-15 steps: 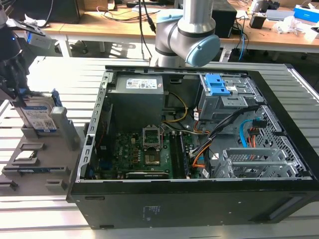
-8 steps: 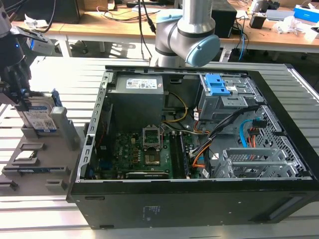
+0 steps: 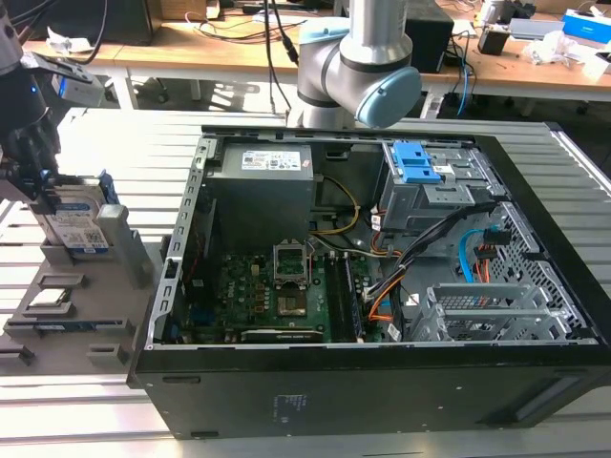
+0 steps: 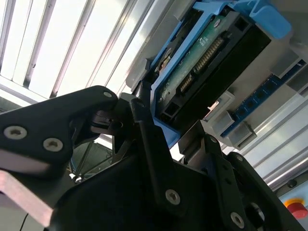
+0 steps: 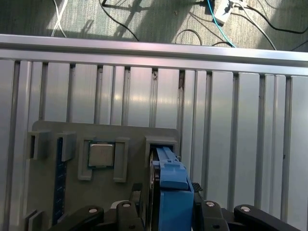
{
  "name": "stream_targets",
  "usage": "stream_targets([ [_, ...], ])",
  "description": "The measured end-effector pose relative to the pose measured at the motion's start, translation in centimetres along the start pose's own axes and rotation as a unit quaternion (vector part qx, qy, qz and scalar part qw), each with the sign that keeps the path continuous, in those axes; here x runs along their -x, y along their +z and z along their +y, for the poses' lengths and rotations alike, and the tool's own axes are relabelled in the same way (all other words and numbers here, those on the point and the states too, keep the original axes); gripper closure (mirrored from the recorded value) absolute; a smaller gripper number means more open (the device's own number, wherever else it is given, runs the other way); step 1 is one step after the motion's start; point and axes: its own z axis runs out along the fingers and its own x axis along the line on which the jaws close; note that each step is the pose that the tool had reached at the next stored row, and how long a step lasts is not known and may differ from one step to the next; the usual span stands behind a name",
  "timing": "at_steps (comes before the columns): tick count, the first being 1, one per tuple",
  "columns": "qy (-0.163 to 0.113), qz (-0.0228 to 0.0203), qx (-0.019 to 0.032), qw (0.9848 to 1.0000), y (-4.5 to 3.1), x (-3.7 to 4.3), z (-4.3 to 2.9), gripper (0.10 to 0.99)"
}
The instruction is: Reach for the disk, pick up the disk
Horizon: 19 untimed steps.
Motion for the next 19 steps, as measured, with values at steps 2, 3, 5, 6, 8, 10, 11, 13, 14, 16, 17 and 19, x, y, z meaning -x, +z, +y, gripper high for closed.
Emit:
stream_targets([
  [2, 0.000, 0.0000, -0.0001, 1.0000, 0.02, 0.00, 0.00, 0.604],
  [3, 0.000, 0.0000, 0.0000, 1.0000, 0.02, 0.00, 0.00, 0.604],
  [5, 0.000, 0.0000, 0.0000, 1.0000, 0.04, 0.00, 0.00, 0.604],
  [6, 0.000, 0.0000, 0.0000, 1.0000, 0.05, 0.00, 0.00, 0.604],
  [8, 0.000, 0.0000, 0.0000, 1.0000, 0.07, 0.00, -0.01, 0.604],
  [10, 0.000, 0.0000, 0.0000, 1.0000, 0.08, 0.00, -0.01, 0.604],
  [11, 0.000, 0.0001, 0.0000, 1.0000, 0.09, 0.00, 0.00, 0.686],
  [13, 0.000, 0.0000, 0.0000, 1.0000, 0.10, 0.00, -0.01, 0.718],
  [14, 0.000, 0.0000, 0.0000, 1.0000, 0.11, 0.00, -0.01, 0.718],
  [16, 0.000, 0.0001, 0.0000, 1.0000, 0.13, 0.00, -0.01, 0.718],
  [17, 0.000, 0.0000, 0.0000, 1.0000, 0.13, 0.00, -0.01, 0.718],
  [19, 0.000, 0.0000, 0.0000, 1.0000, 0.15, 0.00, -0.01, 0.718],
])
